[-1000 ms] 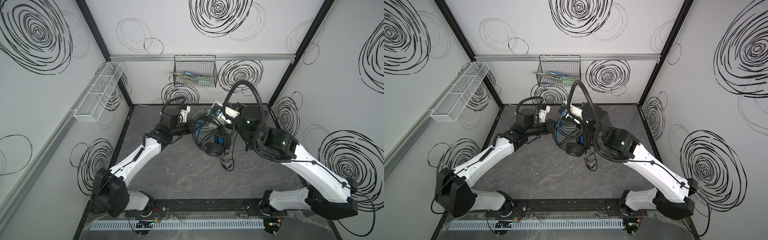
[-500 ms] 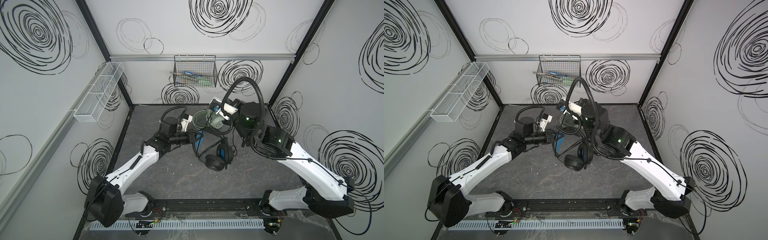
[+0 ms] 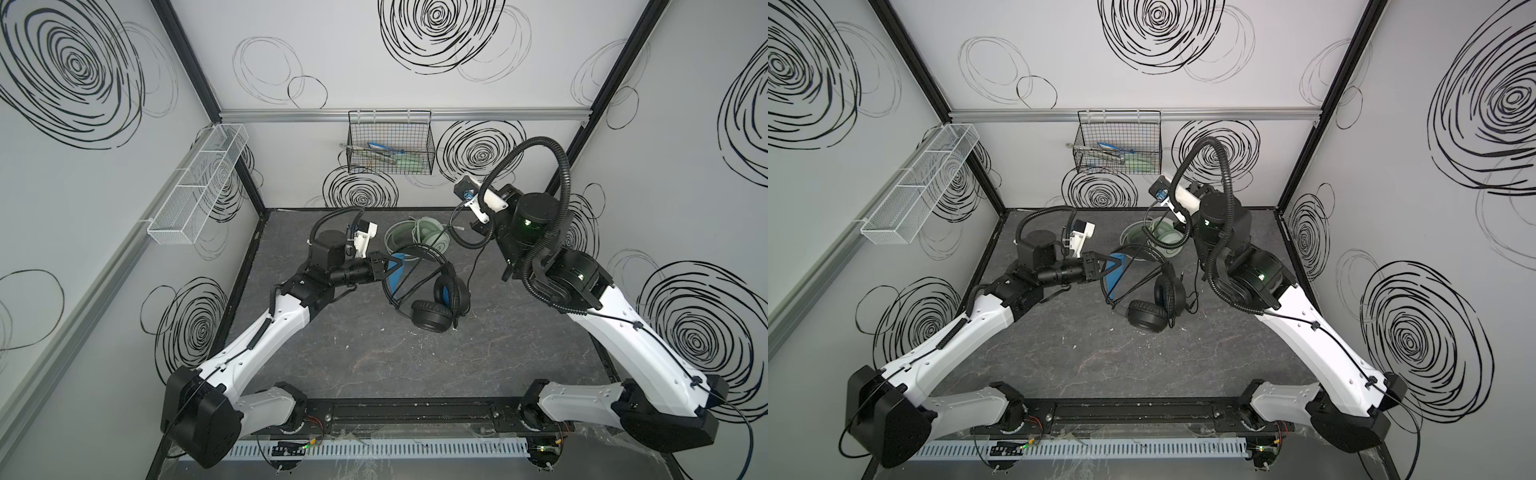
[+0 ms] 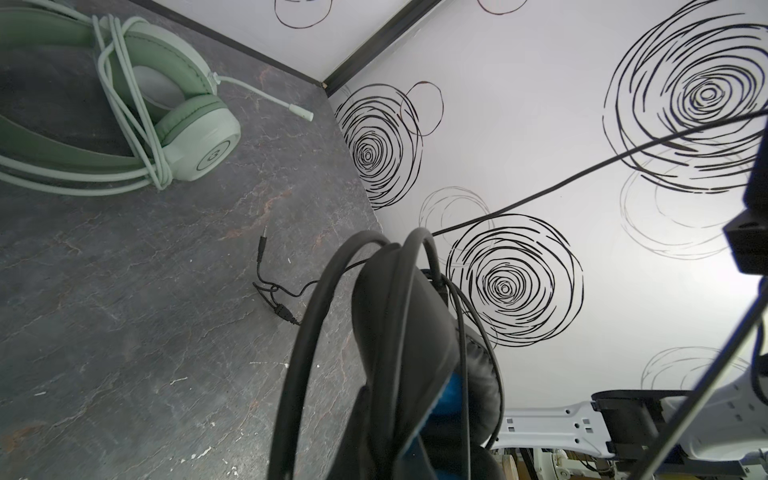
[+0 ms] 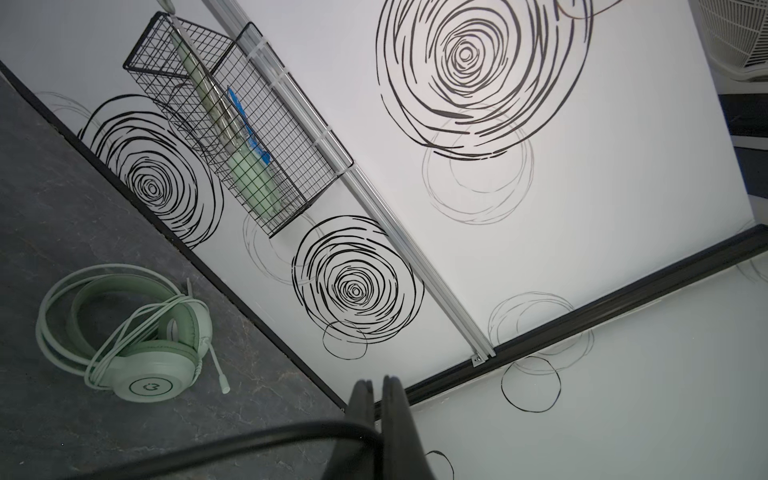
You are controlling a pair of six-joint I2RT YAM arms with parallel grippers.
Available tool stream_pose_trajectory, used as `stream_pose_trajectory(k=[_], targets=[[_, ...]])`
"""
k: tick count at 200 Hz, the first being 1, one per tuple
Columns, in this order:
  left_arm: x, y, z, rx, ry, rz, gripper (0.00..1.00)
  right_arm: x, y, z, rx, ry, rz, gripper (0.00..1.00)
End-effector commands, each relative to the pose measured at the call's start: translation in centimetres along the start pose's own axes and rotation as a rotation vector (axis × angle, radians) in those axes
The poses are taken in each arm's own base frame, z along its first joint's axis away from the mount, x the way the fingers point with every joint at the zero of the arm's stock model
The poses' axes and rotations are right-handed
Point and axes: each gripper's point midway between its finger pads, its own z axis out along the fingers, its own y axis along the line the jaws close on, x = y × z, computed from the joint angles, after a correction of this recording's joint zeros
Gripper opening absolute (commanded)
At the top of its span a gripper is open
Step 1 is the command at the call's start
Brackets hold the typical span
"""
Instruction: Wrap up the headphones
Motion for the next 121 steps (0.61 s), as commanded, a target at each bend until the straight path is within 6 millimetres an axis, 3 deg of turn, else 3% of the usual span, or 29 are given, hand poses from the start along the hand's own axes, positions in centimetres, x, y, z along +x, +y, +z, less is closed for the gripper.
stream_pose_trajectory(k=[1,28,80,121], targets=[[-1.8,-2.5,-1.3,0.024,-0.058,0.071,0.00,-1.0,-4.9,-1.9,0.140,-0.088,0.185,0.00],[-2.4,-4.0,-1.8,0.044,-0.054,0.120,0.00,0.4,-5.2,-1.7,0.137,-0.090,0.219,0.00],[-4.2,-10.7,-4.6,0.228,-0.136,0.249,0.00,3.5,-7.7,-1.2,0.185,-0.101,0.400,0.03],[-4.2,-14.0,-5.6,0.299,-0.137,0.319,0.00,4.5,-7.6,-0.2,0.182,-0.123,0.520,0.05]])
